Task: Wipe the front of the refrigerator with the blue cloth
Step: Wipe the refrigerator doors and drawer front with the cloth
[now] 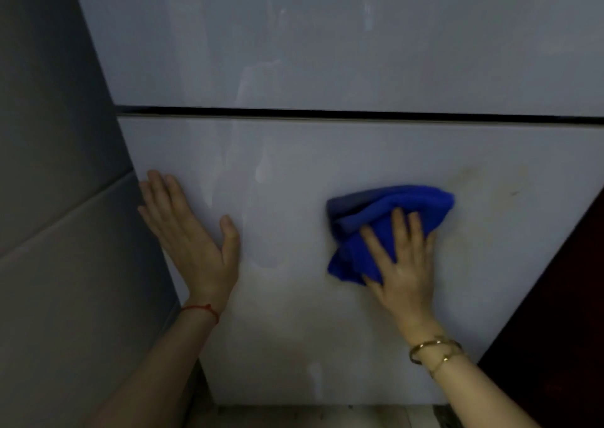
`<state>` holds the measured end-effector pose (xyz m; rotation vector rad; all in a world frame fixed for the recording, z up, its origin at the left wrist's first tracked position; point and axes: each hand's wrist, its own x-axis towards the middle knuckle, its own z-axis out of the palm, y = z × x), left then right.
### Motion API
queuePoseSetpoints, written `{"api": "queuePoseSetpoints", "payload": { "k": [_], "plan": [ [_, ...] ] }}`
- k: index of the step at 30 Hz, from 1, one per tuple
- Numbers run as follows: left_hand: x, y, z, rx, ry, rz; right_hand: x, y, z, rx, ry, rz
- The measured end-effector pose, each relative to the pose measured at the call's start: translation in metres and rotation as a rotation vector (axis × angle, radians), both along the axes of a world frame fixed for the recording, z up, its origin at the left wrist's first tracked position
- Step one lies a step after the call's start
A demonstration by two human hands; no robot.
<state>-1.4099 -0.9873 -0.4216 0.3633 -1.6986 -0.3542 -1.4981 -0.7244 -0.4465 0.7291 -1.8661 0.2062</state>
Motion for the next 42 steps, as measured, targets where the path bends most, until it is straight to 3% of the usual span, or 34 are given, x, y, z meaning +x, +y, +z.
{"api": "queuePoseSetpoints", "payload": {
  "k": [6, 8, 11, 12, 16, 21, 25, 28, 31, 35, 37, 39, 42],
  "plan": [
    [0.002, -0.001, 0.001, -0.002, -0.003, -0.027, 0.007, 0.032, -0.053, 0.193, -0.059, -0.020],
    [0.003, -0.002, 0.001, 0.002, -0.014, -0.029, 0.006, 0.037, -0.033, 0.059, -0.094, -0.019],
    [0.004, -0.002, 0.002, 0.014, -0.028, -0.031, 0.010, -0.003, 0.044, -0.250, -0.140, 0.021],
    [0.005, -0.002, 0.002, 0.008, -0.034, -0.031, 0.012, -0.021, 0.068, -0.256, -0.120, 0.051],
    [0.007, -0.007, 0.000, -0.006, -0.070, -0.031, 0.028, -0.075, 0.078, 0.081, 0.048, 0.132],
    [0.011, -0.011, 0.000, -0.039, -0.096, -0.053, 0.015, -0.023, 0.020, 0.169, 0.043, 0.059],
    [0.009, -0.015, -0.003, -0.060, -0.108, -0.046, -0.001, 0.034, 0.045, -0.078, -0.045, -0.025],
    [0.008, -0.014, -0.004, -0.055, -0.099, -0.026, 0.004, 0.009, 0.090, -0.272, -0.109, 0.041],
    [0.007, -0.015, -0.005, -0.063, -0.084, -0.029, 0.019, -0.043, 0.096, -0.097, -0.038, 0.099],
    [0.011, -0.018, -0.005, -0.047, -0.108, -0.050, 0.026, -0.050, 0.046, 0.101, -0.050, 0.073],
    [0.012, -0.019, -0.005, -0.061, -0.108, -0.048, 0.021, -0.024, 0.041, 0.048, -0.071, 0.027],
    [0.013, -0.019, -0.004, -0.065, -0.107, -0.049, 0.019, -0.008, 0.056, -0.137, -0.109, 0.009],
    [0.013, -0.016, -0.004, -0.055, -0.115, -0.047, 0.024, -0.037, 0.097, -0.344, -0.123, 0.034]
  ]
}}
